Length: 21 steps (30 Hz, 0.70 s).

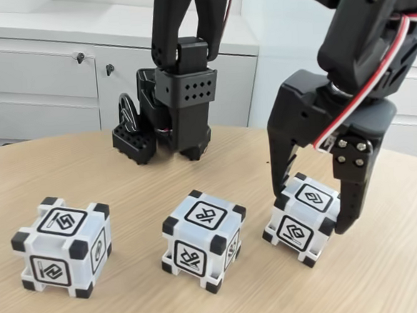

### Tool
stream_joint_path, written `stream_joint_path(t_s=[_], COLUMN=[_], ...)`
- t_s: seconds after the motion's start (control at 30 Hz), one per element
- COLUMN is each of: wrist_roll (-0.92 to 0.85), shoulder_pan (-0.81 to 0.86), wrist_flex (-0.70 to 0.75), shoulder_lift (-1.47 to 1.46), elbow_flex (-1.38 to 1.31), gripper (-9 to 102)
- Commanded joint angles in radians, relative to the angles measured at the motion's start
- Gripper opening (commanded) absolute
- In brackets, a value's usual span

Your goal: Stack cubes from left to right.

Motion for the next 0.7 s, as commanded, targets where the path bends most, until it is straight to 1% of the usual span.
stream_joint_path(t_s=[0.0, 0.33, 0.43, 0.53, 0.67], wrist_roll=[0.021, -0.003, -0.002, 0.003, 0.000], shoulder_pan=[0.011, 0.029, 0.046, 0.106, 0.249], wrist_flex=[0.017, 0.028, 0.078, 0.132, 0.160], shoulder_lift=[0.081, 0.541, 0.647, 0.736, 0.830], elbow_flex=[-0.018, -0.017, -0.017, -0.018, -0.018], gripper=[0, 0, 0, 0, 0])
